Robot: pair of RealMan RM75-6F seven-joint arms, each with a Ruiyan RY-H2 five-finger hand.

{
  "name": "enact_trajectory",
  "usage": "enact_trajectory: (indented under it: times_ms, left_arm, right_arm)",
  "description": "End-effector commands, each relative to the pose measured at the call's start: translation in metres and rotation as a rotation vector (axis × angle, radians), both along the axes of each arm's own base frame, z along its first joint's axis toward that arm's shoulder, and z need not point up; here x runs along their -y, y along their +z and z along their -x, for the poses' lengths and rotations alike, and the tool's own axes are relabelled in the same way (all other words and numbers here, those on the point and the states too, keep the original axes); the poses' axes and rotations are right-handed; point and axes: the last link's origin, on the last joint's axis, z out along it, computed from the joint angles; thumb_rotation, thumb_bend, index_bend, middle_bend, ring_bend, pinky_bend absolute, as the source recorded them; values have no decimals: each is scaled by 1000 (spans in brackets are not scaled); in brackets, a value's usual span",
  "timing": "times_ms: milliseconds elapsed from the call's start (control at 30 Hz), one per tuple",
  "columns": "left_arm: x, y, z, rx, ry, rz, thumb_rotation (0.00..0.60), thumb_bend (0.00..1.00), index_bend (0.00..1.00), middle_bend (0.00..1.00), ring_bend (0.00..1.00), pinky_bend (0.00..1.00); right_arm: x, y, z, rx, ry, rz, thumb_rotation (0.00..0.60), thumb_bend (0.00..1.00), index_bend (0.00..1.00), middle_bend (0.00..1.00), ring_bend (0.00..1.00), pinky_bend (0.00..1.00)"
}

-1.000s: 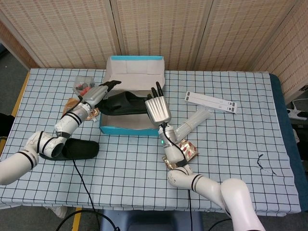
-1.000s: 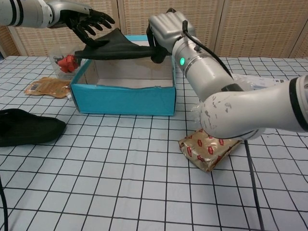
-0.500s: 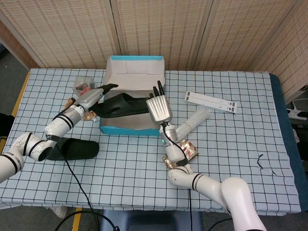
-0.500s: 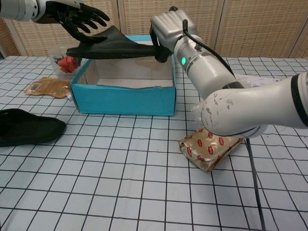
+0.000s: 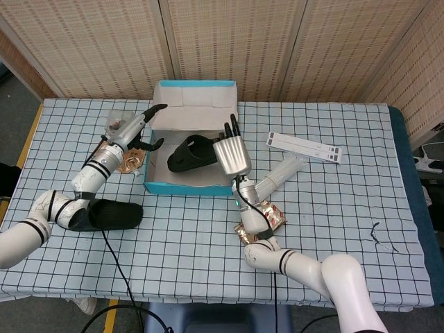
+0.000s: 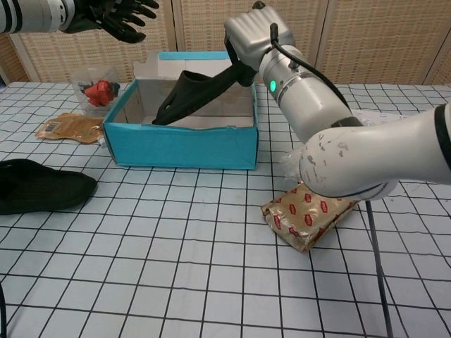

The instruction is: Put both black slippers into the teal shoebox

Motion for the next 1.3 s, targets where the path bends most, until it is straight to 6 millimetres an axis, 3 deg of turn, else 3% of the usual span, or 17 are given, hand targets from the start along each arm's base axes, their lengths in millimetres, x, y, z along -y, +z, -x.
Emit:
enact_trajectory:
  times_ms: [33, 367, 567, 867, 967, 1100, 1133, 1200, 1300]
  left_arm:
    - [1, 4, 1, -10, -7, -3, 600, 461, 0, 0, 0, 50]
    - [11, 5, 18, -69, -10, 10, 600, 461, 0, 0, 0, 44]
    - [20, 0, 29, -119, -13, 36, 600, 460, 0, 0, 0, 38]
    - [33, -2, 44, -162, -12, 68, 600, 460, 0, 0, 0, 31]
    - [37, -4, 48, -168, -13, 81, 600, 460, 0, 0, 0, 30]
    - [39, -2, 51, -172, -16, 85, 600, 458, 0, 0, 0, 25]
    - [40, 0, 51, -170, -18, 82, 600, 458, 0, 0, 0, 25]
    - [40, 2, 51, -167, -20, 78, 600, 457, 0, 0, 0, 25]
    - [41, 2, 52, -164, -22, 78, 600, 457, 0, 0, 0, 25]
  right_arm:
    - [1, 0, -2, 27, -2, -10, 600, 481, 964, 467, 181, 0]
    - [1, -10, 4, 308, -87, -93, 600, 481, 964, 467, 181, 0]
    - [-1, -26, -5, 337, -46, -82, 600, 481, 964, 467, 181, 0]
    - [3, -44, -18, 246, -39, -80, 600, 481, 935, 467, 181, 1]
    - [2, -51, -15, 251, -63, -121, 600, 481, 694, 457, 172, 2]
    - [0, -55, -10, 239, -85, -138, 600, 452, 149, 306, 94, 2]
    - [1, -55, -8, 226, -98, -134, 600, 439, 68, 263, 71, 2]
    - [3, -54, -6, 205, -115, -122, 600, 406, 0, 157, 17, 1]
    - [8, -52, -2, 175, -156, -108, 600, 347, 0, 75, 0, 0]
